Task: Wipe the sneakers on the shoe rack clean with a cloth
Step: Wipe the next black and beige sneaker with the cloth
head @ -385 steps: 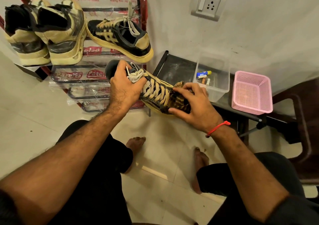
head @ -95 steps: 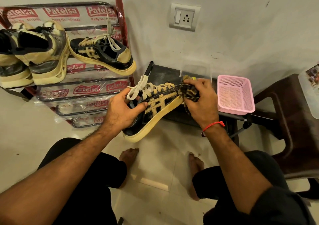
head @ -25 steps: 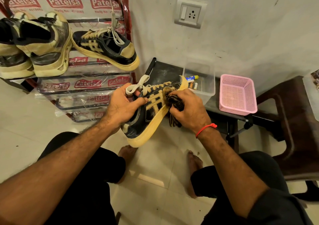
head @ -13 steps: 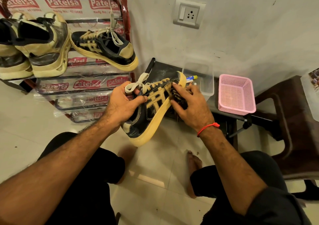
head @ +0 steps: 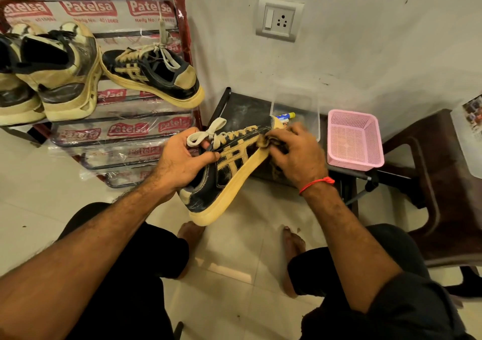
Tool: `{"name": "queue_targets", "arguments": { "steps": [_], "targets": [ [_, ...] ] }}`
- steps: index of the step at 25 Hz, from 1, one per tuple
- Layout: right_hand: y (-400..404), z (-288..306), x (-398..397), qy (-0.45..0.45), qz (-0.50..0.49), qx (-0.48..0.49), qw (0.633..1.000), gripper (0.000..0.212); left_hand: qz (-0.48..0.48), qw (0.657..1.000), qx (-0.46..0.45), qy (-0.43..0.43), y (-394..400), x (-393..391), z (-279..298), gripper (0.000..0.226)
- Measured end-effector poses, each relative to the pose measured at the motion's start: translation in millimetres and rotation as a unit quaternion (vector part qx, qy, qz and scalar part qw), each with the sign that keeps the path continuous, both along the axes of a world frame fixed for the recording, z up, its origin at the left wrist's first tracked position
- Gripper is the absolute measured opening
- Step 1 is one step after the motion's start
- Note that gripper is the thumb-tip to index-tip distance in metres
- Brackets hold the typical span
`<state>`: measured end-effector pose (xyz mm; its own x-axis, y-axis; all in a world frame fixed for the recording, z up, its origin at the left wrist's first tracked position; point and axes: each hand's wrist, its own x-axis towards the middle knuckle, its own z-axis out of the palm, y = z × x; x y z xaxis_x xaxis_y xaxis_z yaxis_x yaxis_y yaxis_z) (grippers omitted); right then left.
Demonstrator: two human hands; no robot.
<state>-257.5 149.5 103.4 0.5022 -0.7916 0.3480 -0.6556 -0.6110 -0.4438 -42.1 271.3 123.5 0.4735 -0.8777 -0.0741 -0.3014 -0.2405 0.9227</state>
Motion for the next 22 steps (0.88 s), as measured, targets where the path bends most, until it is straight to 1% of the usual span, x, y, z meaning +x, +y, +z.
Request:
{"name": "queue_targets", "arguments": {
  "steps": [2,3,4,5,6,8,9,10,12,14,15,16,17,19,22],
  "targets": [
    [-11.9,2.6,-10.9,-0.007,-0.065,-0.004,0.998,0.029,-0.013,1.0,-0.009,-0.01,0.6,-4.0,1.3,0.022],
    [-14.4,3.1,-14.6,-0.009,-0.085,-0.006,0.996,0.029,-0.018,1.0,-0.011,-0.013,1.3,-5.2,1.0,0.022],
    [-12.2,2.9,-14.7,-0.016,-0.083,-0.009,0.996,0.029,-0.02,1.0,-0.011,-0.01,1.8,-5.3,0.5,0.021],
    [-5.0,2.1,-11.2,-0.022,-0.053,-0.015,0.998,0.029,-0.015,1.0,-0.011,0.0,2.4,-4.1,-0.5,0.02],
    [6.3,-0.4,-4.5,-0.017,-0.002,-0.021,1.0,0.028,-0.006,1.0,-0.015,0.012,3.7,-2.4,-1.0,0.02],
    [29.5,-6.8,11.6,0.018,0.096,-0.027,0.995,0.031,0.013,0.999,-0.026,0.027,5.4,2.2,-1.0,0.021],
    [33.4,-7.8,16.3,0.03,0.118,-0.026,0.992,0.032,0.018,0.999,-0.028,0.031,5.4,4.1,-0.9,0.022],
    [29.4,-6.8,17.3,0.028,0.119,-0.026,0.992,0.032,0.016,0.999,-0.03,0.036,4.9,4.9,-0.5,0.021],
    [10.2,-1.9,10.1,0.002,0.069,-0.032,0.997,0.029,-0.001,0.999,-0.034,0.042,3.6,2.3,0.8,0.02],
    [-9.5,2.2,-3.4,-0.022,-0.018,-0.027,0.999,0.029,-0.02,0.998,-0.027,0.047,2.6,-0.7,-0.5,0.023],
    [-13.1,2.0,-7.9,-0.026,-0.045,-0.021,0.998,0.029,-0.03,0.998,-0.02,0.056,2.3,-2.6,-1.2,0.024],
    [-10.2,1.5,-8.2,-0.025,-0.049,-0.018,0.998,0.029,-0.039,0.996,-0.014,0.076,2.1,-4.1,-1.8,0.023],
    [-1.3,1.0,-4.3,-0.024,-0.029,-0.014,0.999,0.029,-0.042,0.993,-0.011,0.107,1.8,-4.8,-2.7,0.022],
    [26.1,1.3,11.2,-0.022,0.054,-0.003,0.998,0.032,-0.024,0.987,-0.017,0.159,0.2,-3.9,-3.7,0.02],
    [61.2,-0.5,35.8,0.008,0.163,-0.008,0.987,0.036,0.026,0.983,-0.021,0.183,1.2,2.0,-6.5,0.016]
  ]
}}
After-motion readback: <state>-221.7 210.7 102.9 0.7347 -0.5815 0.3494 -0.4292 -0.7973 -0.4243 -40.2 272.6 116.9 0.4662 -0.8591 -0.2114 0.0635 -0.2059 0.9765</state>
